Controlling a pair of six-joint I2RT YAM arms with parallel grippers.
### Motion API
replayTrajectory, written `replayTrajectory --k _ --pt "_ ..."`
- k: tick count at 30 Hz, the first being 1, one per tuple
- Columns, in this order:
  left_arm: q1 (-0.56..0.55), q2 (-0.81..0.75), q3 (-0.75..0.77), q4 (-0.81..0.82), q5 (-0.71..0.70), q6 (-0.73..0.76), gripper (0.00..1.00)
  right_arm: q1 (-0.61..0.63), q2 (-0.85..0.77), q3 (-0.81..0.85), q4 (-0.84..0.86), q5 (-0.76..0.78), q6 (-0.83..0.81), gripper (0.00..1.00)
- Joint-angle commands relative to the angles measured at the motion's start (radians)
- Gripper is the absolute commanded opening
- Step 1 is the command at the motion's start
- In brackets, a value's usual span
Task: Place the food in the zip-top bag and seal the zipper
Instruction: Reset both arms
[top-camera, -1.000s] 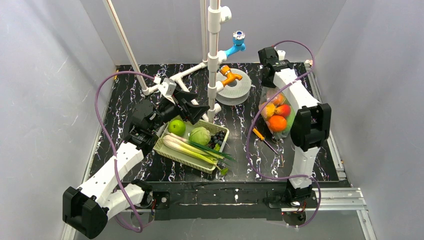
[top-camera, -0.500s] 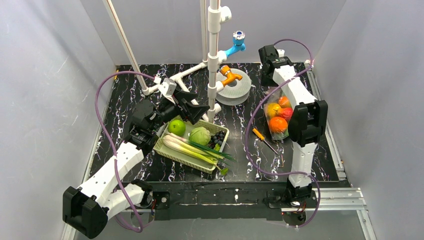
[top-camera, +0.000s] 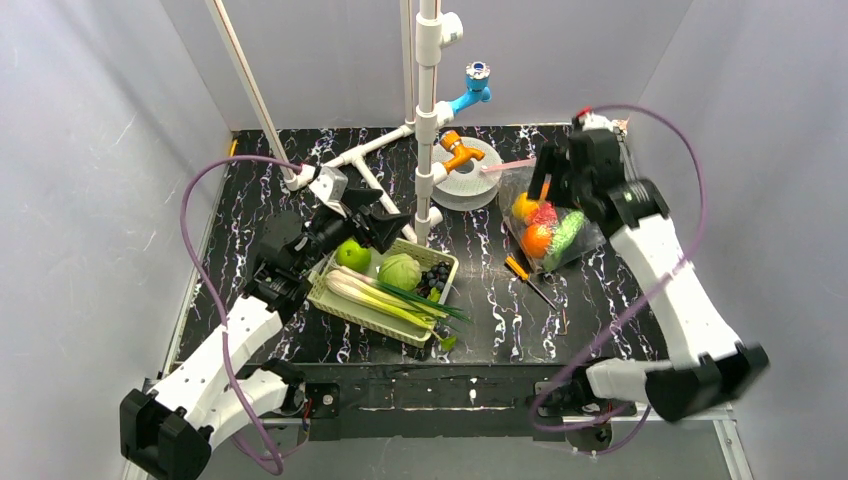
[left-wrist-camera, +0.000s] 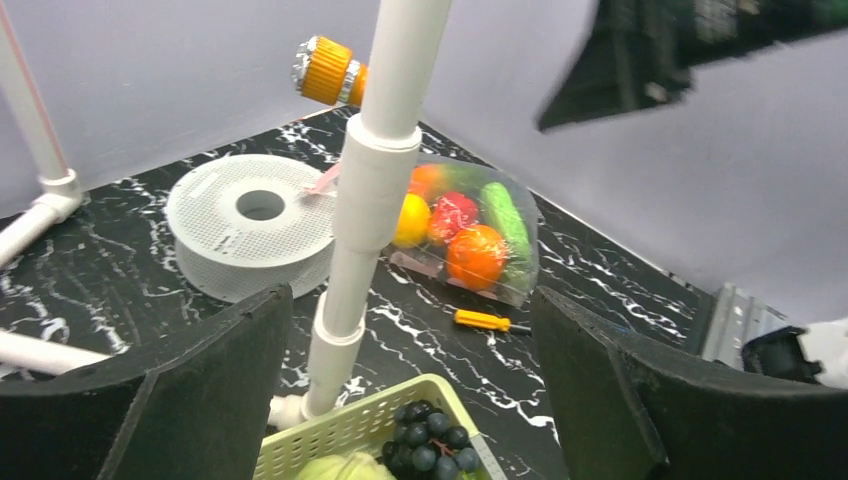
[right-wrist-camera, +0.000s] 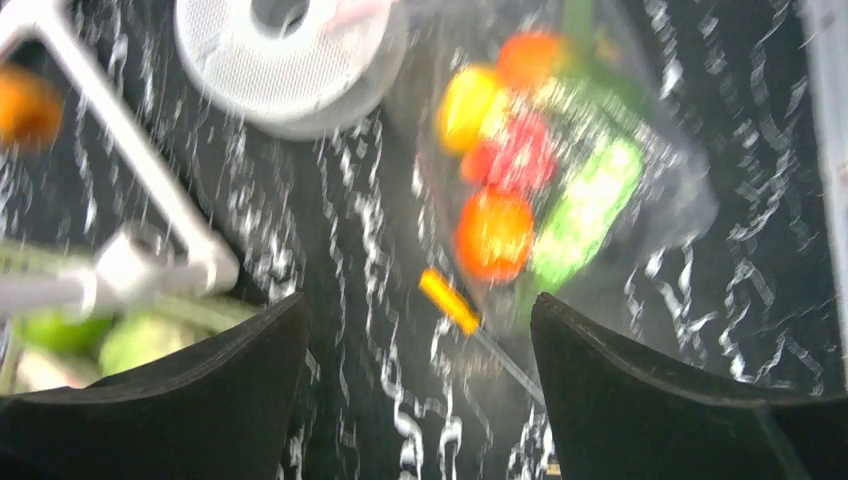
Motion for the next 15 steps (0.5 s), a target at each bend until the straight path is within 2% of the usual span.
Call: replayTrajectory --k 1,6,9,15 --pt "-0.023 -0.069 -0.015 -0.048 -0.116 0.12 0.87 0.039 -0.247 -0.256 0.035 -0.202 0.047 0.88" --pt "-0.129 -0.171 -0.013 -0.138 -0.268 0.217 0.88 0.041 -0.638 -0.485 0.066 -0.241 0.106 0.98" --pt "-0.136 -0.27 0.001 -0.244 -0.298 0.123 0.88 0.041 -0.813 -0.559 0.071 -0.243 0.151 0.98" --pt "-0.135 -0.527 0.088 -0.658 -0.47 0.024 0.89 0.042 -1.04 -0.629 0.004 -0.08 0.276 0.98"
